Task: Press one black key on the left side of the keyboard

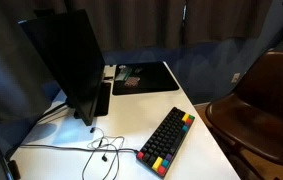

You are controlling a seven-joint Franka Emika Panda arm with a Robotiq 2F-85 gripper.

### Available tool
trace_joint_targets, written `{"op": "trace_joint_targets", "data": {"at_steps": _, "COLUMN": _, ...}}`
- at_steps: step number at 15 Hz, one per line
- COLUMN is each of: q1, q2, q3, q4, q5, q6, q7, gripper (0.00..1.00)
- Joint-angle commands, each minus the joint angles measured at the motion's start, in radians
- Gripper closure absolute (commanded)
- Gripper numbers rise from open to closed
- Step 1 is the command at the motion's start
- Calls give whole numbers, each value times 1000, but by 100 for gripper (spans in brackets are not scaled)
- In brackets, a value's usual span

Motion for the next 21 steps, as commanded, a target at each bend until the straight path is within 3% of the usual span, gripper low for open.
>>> {"op": "trace_joint_targets", "data": {"at_steps": 1, "q1": -4, "q2": 1, "q3": 4, "q4": 3, "q5": 1, "q6": -3, "q7": -1, "gripper": 0}}
{"op": "trace_joint_targets", "data": {"at_steps": 9, "q1": -4, "q2": 1, "q3": 4, "q4": 3, "q5": 1, "q6": -2, "q7": -1, "gripper": 0}}
{"op": "trace_joint_targets", "data": {"at_steps": 16, "q1": 179, "q2": -93, "q3": 168, "q4": -193, "q5": 72, "q6": 12, "q7": -90, "gripper": 0}}
{"op": "trace_joint_targets", "data": {"at_steps": 21, "q1": 359, "q2": -134, "q3": 308, "q4": -326, "q5": 216, "q6": 52, "q7": -102, "gripper": 0}}
